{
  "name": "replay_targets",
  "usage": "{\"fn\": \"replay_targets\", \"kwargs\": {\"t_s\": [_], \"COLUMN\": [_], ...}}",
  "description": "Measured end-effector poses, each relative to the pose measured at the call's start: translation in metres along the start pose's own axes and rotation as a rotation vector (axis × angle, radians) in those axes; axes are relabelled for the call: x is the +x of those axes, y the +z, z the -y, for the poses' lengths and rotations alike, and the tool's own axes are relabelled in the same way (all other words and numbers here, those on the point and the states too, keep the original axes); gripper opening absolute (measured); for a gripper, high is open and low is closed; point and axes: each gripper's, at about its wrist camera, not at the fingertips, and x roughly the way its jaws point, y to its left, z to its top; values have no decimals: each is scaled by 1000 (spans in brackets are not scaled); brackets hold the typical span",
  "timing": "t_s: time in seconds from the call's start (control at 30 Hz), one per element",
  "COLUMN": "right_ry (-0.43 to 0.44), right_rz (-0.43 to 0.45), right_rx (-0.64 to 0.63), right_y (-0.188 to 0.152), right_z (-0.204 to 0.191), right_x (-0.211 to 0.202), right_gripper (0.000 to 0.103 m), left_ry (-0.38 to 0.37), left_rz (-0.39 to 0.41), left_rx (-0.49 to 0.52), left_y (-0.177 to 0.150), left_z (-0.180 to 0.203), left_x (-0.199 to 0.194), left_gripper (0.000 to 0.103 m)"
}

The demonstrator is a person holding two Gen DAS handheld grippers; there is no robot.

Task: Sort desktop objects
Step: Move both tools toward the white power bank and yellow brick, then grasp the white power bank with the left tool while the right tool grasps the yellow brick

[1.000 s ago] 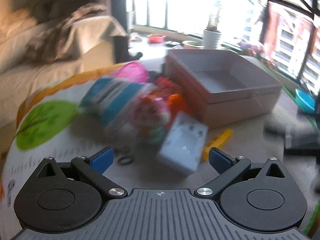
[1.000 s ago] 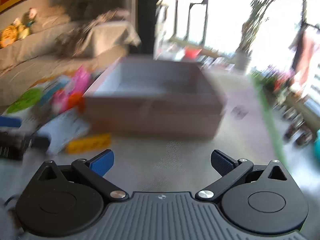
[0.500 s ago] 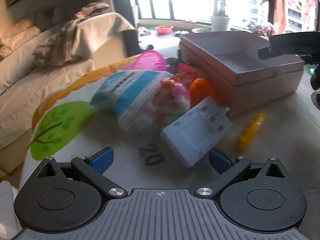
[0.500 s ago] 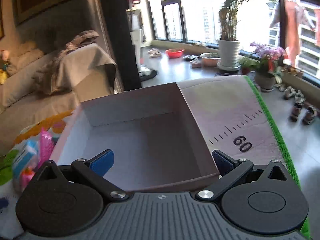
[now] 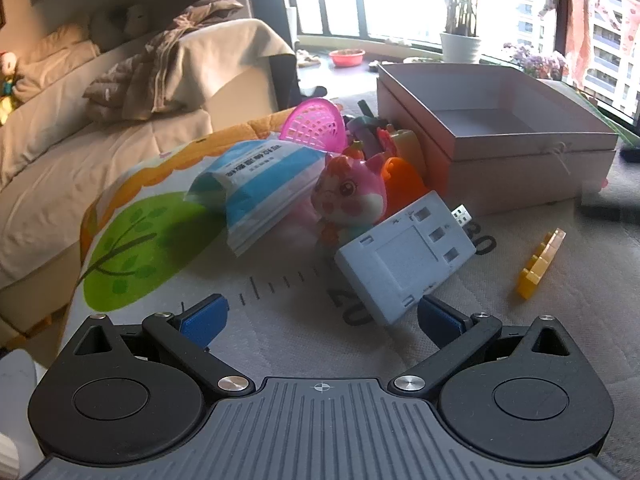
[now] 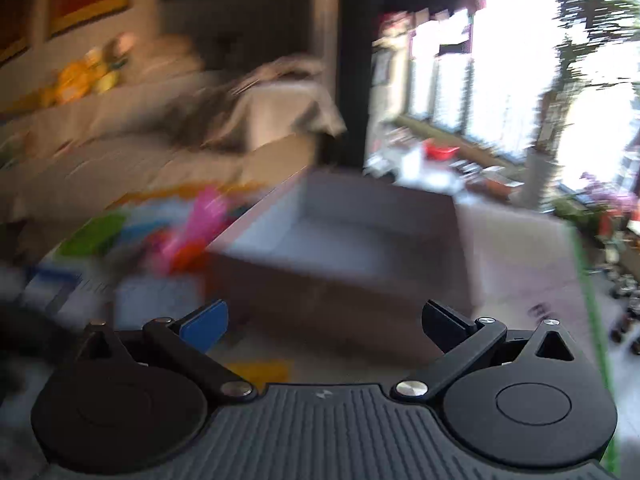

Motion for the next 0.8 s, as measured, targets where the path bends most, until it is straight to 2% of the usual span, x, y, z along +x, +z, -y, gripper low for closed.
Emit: {"fn": "replay_targets", "kwargs": {"t_s": [0.1, 0.23, 0.3, 0.37, 0.4, 0.43, 0.5, 0.6, 0.8], "right_ry": [85, 117, 125, 114, 95, 75, 33, 5, -35], "right_rz": [-44, -92, -105, -115, -120, -123, -132, -133, -138], "right_rx": [-57, -84, -78, -66, -52, -38, 2, 45, 46], "right_y": [-14, -22, -24, -28, -29, -29, -33, -39, -44], "right_z": [-21, -41, -43, -41, -38, -33, -20, -1, 11], "right_x": [6, 18, 19, 15, 14, 12, 9, 2, -10], "right_gripper": [99, 89, 72, 59, 56, 55, 53, 53, 56], "left_ry": [16, 76, 129, 173, 172, 150, 58, -73, -99], "left_rz": [1, 3, 8, 9, 14, 22, 40, 50, -37], "left_rx": [1, -13, -28, -52, -69, -88, -120, -126, -131], "left_y": [-1, -2, -1, 1, 1, 2, 5, 12, 31], "left_z": [-5, -19, -28, -36, -41, -44, -46, -29, 17], "left_x": [0, -2, -2, -3, -4, -8, -16, -21, 13], "left_gripper": [103, 103, 103, 103, 103, 103, 103, 103, 103]}}
